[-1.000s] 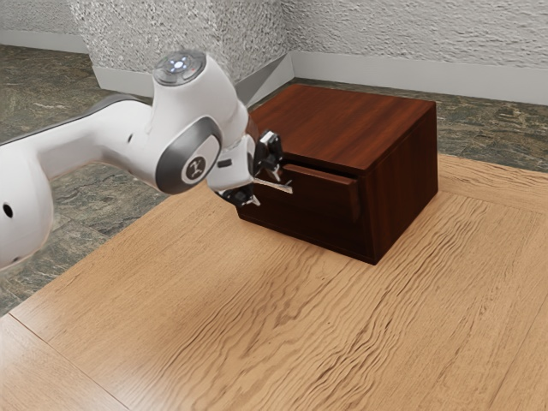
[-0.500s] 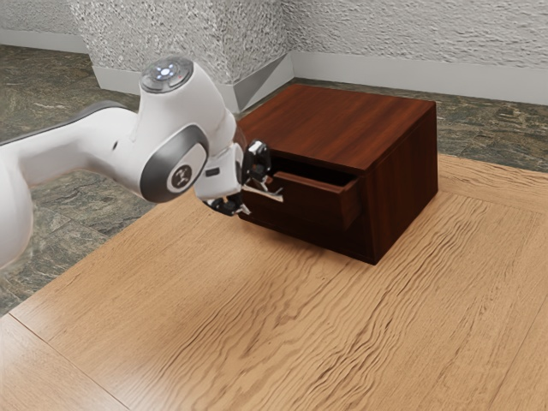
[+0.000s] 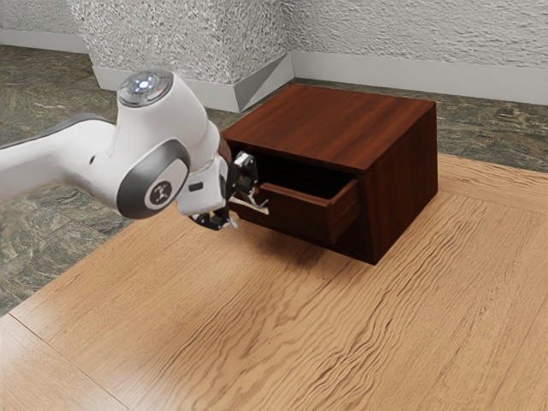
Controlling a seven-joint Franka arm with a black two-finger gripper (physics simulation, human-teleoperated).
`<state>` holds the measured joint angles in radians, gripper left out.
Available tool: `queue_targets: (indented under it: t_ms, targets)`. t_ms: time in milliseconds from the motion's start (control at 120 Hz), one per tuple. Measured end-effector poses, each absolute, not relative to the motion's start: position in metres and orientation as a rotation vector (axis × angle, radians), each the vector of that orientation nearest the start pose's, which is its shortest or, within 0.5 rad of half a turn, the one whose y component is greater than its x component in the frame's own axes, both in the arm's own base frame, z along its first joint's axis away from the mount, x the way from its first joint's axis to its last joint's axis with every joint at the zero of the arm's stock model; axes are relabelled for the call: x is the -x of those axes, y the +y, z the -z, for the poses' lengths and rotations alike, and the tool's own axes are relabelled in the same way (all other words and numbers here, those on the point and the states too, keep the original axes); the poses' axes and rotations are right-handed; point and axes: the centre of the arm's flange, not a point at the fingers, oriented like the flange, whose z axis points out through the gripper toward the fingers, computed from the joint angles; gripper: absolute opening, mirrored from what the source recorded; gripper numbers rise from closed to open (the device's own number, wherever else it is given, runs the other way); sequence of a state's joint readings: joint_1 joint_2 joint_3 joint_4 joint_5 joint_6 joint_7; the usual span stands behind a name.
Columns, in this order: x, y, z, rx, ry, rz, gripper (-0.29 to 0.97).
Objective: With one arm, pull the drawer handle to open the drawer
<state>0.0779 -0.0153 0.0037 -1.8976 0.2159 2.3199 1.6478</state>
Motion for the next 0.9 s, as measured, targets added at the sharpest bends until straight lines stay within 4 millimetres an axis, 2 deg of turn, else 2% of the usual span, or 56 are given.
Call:
queue_targets:
  t_ms: [83, 250, 350, 417, 483, 517, 600, 658, 667, 675, 717, 900]
  targets:
    - [-0.582, 0.051, -0.554, 1.791, 1.993, 0.196, 0.25]
    - [-0.567, 0.048, -0.55, 1.796, 1.995, 0.199, 0.32]
    - [-0.558, 0.043, -0.557, 1.787, 2.004, 0.248, 0.26]
    - [-0.558, 0.043, -0.56, 1.777, 2.009, 0.263, 0.32]
    - [-0.557, 0.045, -0.578, 1.762, 1.985, 0.293, 0.42]
    - [-0.554, 0.048, -0.596, 1.752, 1.964, 0.32, 0.46]
    - [-0.539, 0.052, -0.649, 1.732, 1.914, 0.387, 0.53]
    - [-0.531, 0.058, -0.696, 1.745, 1.868, 0.411, 0.57]
    - [-0.528, 0.061, -0.708, 1.764, 1.856, 0.408, 0.58]
    - [-0.527, 0.062, -0.711, 1.771, 1.853, 0.406, 0.59]
    - [-0.524, 0.066, -0.716, 1.812, 1.849, 0.382, 0.61]
    - [-0.512, 0.068, -0.703, 2.057, 1.82, 0.247, 0.65]
